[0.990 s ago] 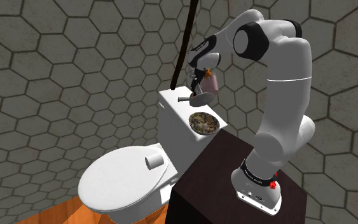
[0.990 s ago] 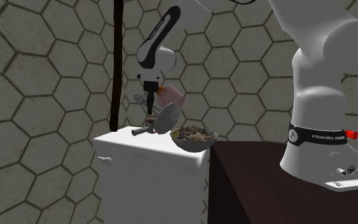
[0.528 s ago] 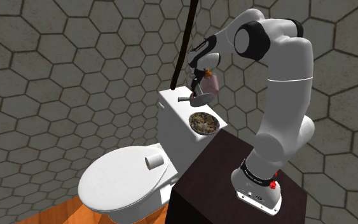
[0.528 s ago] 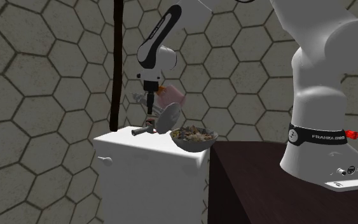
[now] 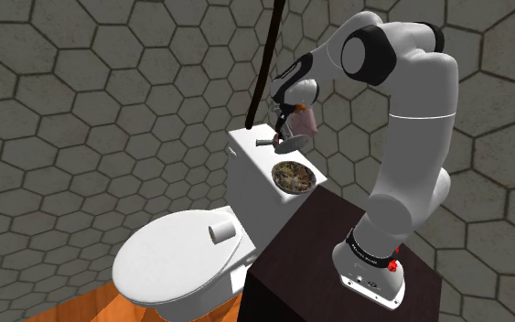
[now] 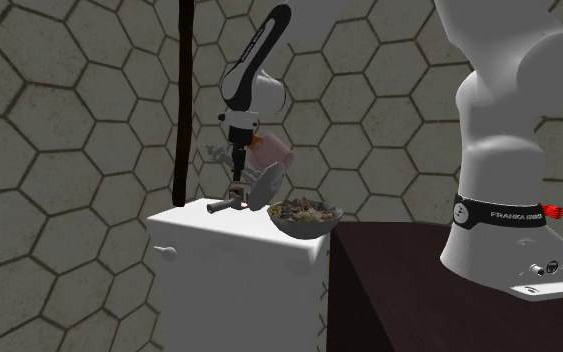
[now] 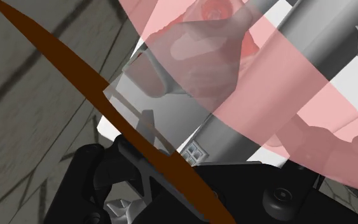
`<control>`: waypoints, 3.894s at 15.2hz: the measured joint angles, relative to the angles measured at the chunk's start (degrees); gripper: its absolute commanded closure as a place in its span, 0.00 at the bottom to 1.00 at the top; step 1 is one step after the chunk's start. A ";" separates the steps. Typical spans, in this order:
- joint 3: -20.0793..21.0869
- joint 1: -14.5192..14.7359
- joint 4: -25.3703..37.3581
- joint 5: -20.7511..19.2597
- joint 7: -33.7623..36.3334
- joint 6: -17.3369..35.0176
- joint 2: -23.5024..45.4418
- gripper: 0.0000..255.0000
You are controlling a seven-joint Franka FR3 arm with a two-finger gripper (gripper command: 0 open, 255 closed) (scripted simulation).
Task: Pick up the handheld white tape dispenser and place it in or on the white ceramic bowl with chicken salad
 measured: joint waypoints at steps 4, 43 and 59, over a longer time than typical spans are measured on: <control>-0.79 0.92 -0.45 0.74 -1.58 1.34 0.12 0.00; -17.22 16.49 0.10 7.62 -2.55 -16.29 -2.82 1.00; -49.66 50.29 -20.04 -23.91 18.29 -12.16 -32.57 1.00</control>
